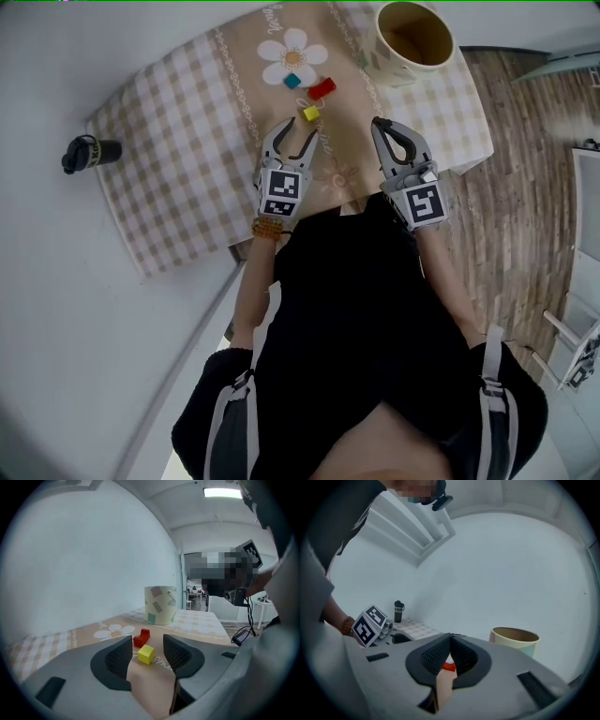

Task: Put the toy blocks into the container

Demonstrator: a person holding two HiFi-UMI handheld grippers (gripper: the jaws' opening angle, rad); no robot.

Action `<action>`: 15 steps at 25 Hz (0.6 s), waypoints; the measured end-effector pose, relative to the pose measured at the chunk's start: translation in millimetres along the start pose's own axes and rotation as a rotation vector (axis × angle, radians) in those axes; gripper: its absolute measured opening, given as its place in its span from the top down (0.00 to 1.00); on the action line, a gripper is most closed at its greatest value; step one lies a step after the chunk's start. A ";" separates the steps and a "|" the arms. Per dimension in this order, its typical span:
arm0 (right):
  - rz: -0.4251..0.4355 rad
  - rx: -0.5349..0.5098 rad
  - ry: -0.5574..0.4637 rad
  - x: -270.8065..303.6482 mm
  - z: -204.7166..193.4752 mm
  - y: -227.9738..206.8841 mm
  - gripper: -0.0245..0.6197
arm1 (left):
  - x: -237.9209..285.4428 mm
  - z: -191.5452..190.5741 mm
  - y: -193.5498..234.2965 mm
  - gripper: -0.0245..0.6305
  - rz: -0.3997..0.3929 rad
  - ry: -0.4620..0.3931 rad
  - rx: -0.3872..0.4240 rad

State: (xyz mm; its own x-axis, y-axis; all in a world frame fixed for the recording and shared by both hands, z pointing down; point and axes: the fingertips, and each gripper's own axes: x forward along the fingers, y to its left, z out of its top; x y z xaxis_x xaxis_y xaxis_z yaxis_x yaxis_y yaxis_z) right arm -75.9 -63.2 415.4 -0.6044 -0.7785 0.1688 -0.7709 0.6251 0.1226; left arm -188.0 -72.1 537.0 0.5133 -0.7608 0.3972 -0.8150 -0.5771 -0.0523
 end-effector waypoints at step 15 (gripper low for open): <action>0.052 0.036 0.046 8.6 -35.7 -10.5 0.95 | 41.1 -42.4 7.4 0.65 -0.041 0.140 0.031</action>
State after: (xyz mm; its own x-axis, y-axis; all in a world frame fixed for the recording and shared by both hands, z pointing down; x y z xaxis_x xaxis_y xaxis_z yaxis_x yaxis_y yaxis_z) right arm -65.8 -74.4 450.5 -0.6345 -0.7412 0.2190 -0.7460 0.6614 0.0771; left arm -184.4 -95.0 591.8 0.5014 -0.6887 0.5237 -0.7843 -0.6174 -0.0610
